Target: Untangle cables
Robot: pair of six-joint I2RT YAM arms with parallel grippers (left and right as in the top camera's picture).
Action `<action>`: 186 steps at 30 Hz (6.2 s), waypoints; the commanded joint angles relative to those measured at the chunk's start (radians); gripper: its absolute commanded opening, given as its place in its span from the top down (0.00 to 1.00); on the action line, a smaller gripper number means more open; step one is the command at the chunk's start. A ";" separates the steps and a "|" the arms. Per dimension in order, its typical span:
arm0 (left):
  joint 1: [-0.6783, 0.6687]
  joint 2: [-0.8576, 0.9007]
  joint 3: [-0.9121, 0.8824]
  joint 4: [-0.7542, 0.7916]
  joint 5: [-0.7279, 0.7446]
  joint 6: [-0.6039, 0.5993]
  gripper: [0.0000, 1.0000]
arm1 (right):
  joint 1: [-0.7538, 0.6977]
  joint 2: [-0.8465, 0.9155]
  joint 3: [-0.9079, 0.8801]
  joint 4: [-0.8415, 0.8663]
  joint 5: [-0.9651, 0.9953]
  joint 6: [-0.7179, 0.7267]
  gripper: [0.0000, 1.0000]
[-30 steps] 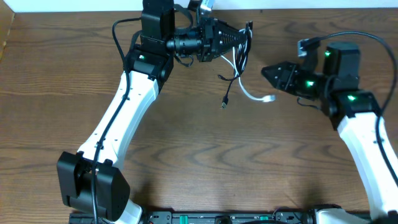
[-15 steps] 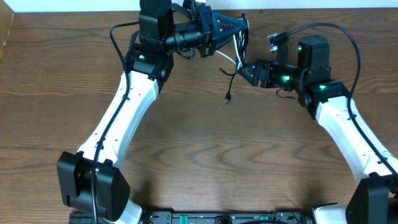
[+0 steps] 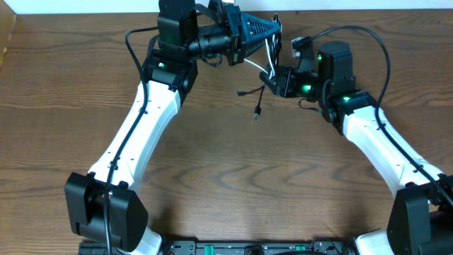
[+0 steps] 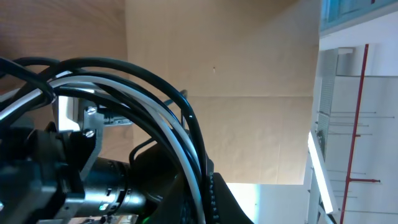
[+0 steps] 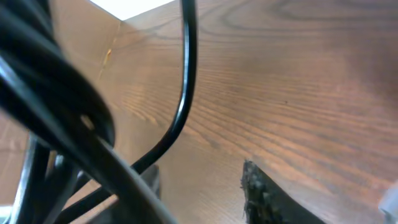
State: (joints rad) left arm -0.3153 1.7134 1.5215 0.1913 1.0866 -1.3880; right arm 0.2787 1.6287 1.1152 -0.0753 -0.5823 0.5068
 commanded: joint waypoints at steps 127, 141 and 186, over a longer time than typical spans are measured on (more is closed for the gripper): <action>-0.264 0.094 0.030 -0.631 -0.658 1.426 0.31 | -0.253 -0.393 0.001 -0.490 0.367 0.281 0.56; -0.264 0.380 0.192 -0.568 -0.991 1.119 0.31 | -0.255 -0.393 0.001 -0.708 0.480 0.164 0.19; -0.302 0.594 0.178 -0.711 -1.155 0.950 0.92 | -0.251 -0.390 0.001 -0.774 0.504 0.071 0.21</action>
State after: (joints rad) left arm -0.6201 2.3009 1.7199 -0.4595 -0.0406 -0.4416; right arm 0.0261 1.2495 1.1133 -0.8490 -0.0917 0.5934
